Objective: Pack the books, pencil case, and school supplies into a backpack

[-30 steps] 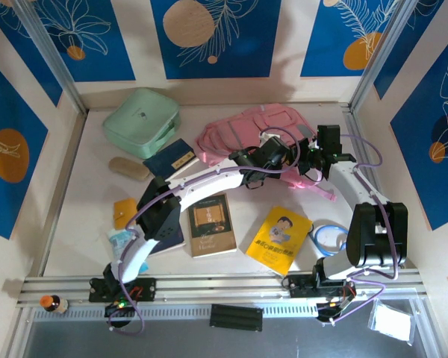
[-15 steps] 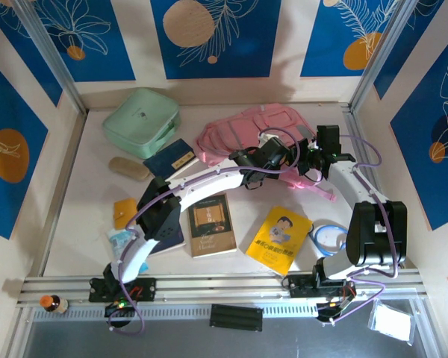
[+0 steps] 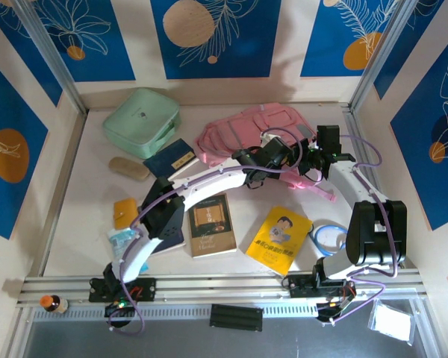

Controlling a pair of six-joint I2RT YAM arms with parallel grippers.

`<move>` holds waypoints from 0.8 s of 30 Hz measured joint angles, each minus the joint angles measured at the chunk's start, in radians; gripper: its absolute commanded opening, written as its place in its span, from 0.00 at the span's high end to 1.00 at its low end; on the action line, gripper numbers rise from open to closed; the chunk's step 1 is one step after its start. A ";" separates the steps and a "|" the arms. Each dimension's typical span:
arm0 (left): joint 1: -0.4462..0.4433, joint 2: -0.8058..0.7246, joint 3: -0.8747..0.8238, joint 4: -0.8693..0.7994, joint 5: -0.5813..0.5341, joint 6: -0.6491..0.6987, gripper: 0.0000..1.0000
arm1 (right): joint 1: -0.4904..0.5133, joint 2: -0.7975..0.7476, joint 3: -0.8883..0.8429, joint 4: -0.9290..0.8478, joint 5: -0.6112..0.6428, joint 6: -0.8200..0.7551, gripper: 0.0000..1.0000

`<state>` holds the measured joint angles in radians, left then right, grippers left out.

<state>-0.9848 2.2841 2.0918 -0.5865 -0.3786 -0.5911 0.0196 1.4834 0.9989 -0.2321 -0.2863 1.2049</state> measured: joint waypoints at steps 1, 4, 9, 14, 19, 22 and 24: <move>0.000 0.000 0.000 0.000 0.000 0.001 0.92 | 0.000 0.000 0.000 0.000 0.000 0.000 0.94; 0.000 0.000 0.001 -0.002 0.003 0.008 0.97 | 0.000 0.000 0.000 0.000 0.000 0.000 0.94; 0.000 -0.027 -0.048 0.015 0.015 0.014 1.00 | -0.009 0.002 0.000 -0.005 0.000 -0.016 0.94; 0.018 -0.146 -0.216 0.029 0.041 0.014 1.00 | -0.024 0.003 0.000 -0.029 -0.004 -0.037 0.94; 0.084 -0.299 -0.419 0.055 0.079 0.018 1.00 | -0.040 0.003 0.000 -0.042 -0.012 -0.052 0.94; 0.132 -0.370 -0.526 0.082 0.108 0.029 1.00 | -0.040 0.003 0.000 -0.043 -0.018 -0.053 0.94; 0.162 -0.394 -0.570 0.092 0.129 0.041 1.00 | -0.040 0.004 0.000 -0.043 -0.019 -0.053 0.94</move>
<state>-0.8230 1.8900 1.5215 -0.4942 -0.2493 -0.5499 -0.0200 1.4872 0.9989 -0.2752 -0.3054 1.1515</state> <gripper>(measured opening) 0.062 0.065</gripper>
